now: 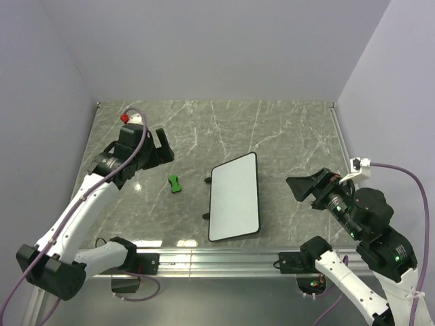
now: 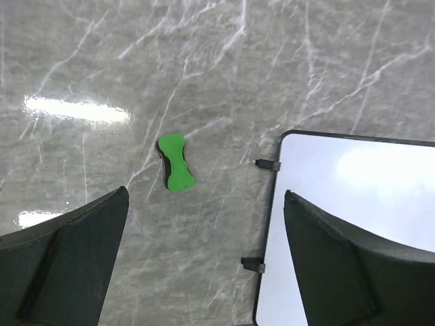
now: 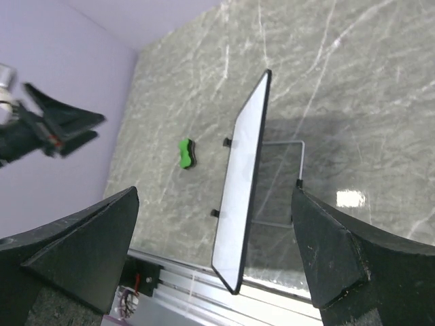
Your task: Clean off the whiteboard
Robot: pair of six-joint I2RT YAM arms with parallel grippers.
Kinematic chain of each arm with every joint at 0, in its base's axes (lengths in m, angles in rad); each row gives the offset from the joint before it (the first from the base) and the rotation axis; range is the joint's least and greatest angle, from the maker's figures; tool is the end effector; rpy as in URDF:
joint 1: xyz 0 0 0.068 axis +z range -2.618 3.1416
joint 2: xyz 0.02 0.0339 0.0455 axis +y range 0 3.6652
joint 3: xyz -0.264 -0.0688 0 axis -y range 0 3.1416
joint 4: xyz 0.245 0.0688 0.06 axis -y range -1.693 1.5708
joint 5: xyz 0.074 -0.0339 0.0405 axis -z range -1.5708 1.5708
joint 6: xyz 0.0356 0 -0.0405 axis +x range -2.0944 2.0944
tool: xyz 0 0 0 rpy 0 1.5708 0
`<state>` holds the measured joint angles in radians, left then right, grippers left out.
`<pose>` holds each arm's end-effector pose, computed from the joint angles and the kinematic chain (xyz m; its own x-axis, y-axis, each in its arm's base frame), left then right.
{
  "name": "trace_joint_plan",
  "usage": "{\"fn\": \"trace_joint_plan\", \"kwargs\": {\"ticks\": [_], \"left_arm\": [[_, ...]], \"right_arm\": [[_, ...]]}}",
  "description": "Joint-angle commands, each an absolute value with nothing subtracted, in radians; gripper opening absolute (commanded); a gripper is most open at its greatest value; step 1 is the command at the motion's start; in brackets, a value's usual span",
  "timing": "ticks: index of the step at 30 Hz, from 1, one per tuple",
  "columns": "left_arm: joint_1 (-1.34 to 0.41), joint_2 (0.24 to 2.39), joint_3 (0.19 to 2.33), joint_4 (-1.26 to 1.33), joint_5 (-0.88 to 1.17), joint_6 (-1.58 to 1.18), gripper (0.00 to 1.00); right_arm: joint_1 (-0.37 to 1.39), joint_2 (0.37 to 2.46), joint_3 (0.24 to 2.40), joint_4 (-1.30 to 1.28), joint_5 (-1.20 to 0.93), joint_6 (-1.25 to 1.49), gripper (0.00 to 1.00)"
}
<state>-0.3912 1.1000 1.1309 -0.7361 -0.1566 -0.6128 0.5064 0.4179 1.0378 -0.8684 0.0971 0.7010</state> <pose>0.2114 -0.0812 0.3456 -0.6437 -0.3491 -0.6811 -0.1264 0.9262 -0.3553 0.0448 0.0209 0.3849 -0.4227 0.4996 -0.7561 -0.1674 0.7769 0.6069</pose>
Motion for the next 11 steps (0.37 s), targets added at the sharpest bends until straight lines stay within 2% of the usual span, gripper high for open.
{"fn": "trace_joint_plan", "kwargs": {"ticks": [1,8,11], "left_arm": [[-0.39,1.055,1.202,-0.795,-0.181,-0.586,0.99],[-0.39,1.005,1.235,-0.825,-0.221,-0.592,0.99],[-0.39,0.996,1.252,-0.844,-0.326,-0.572,0.99]], "right_arm": [[0.509,0.422,1.04,-0.913,0.103,0.698,1.0],[0.509,0.397,0.989,-0.87,0.041,0.641,1.0],[0.511,0.429,1.005,-0.873,0.044,0.614,1.0]]}}
